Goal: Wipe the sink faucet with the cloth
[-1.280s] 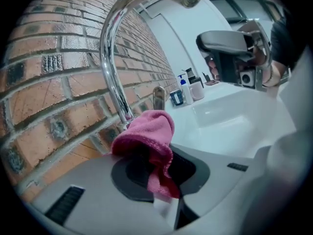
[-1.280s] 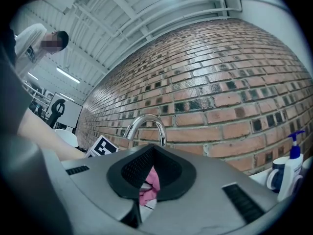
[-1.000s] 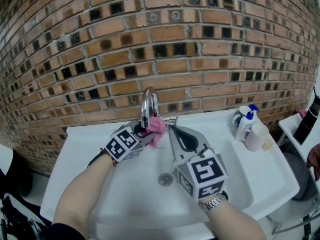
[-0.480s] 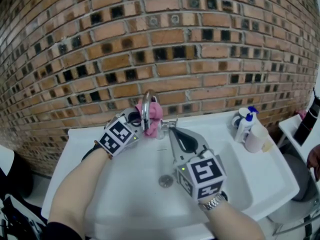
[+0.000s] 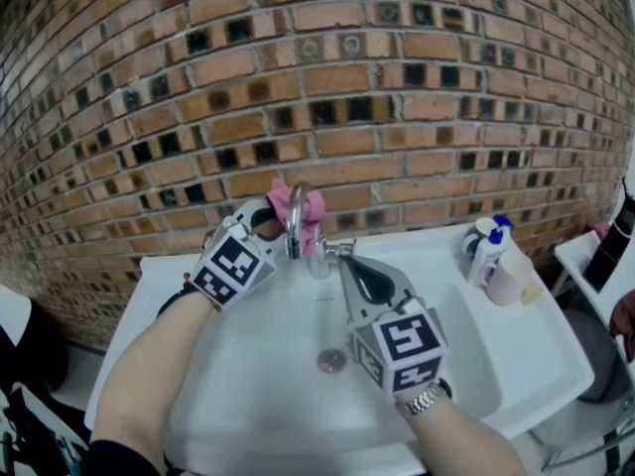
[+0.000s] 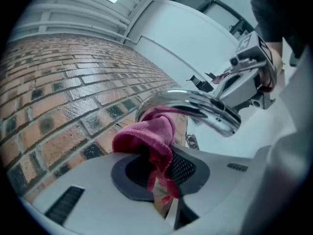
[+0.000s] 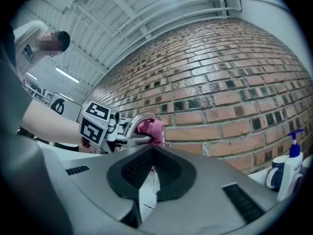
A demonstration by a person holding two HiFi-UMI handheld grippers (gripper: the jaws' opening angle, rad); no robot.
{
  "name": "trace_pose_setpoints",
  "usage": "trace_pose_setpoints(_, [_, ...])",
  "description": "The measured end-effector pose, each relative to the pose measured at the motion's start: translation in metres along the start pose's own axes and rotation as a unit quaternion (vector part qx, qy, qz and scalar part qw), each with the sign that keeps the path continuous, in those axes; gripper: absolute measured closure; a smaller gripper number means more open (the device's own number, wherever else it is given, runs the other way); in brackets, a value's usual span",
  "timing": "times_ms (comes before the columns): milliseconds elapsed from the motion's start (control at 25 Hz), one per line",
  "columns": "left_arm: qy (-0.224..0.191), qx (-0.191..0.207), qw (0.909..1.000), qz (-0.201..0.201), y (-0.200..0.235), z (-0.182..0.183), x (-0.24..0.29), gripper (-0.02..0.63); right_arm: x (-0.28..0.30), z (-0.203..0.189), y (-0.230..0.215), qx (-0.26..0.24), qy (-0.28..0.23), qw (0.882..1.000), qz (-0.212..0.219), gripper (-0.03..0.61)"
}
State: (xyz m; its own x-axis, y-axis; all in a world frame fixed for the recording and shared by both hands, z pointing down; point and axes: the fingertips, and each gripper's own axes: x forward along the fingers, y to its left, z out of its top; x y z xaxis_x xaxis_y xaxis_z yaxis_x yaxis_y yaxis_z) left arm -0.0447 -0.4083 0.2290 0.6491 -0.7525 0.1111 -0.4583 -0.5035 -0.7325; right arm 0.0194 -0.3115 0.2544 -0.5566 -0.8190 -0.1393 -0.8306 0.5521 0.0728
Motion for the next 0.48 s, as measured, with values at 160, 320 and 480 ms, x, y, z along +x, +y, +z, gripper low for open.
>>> trace_pose_setpoints(160, [-0.006,0.028,0.9995,0.011,-0.002,0.008,-0.008,0.537,0.000,0.000,-0.001,0.000,-0.001,1.000,-0.004,0.566])
trace_pose_setpoints(320, [-0.012,0.054,0.9984,0.014,-0.009,0.013,-0.017,0.537,0.000,0.000,0.000,-0.001,0.000,1.000,-0.001,0.566])
trace_pose_setpoints(480, [-0.018,0.063,0.9977,0.018,-0.016,0.015,-0.024,0.537,0.000,-0.003,-0.002,-0.002,0.002,1.000,-0.007,0.566])
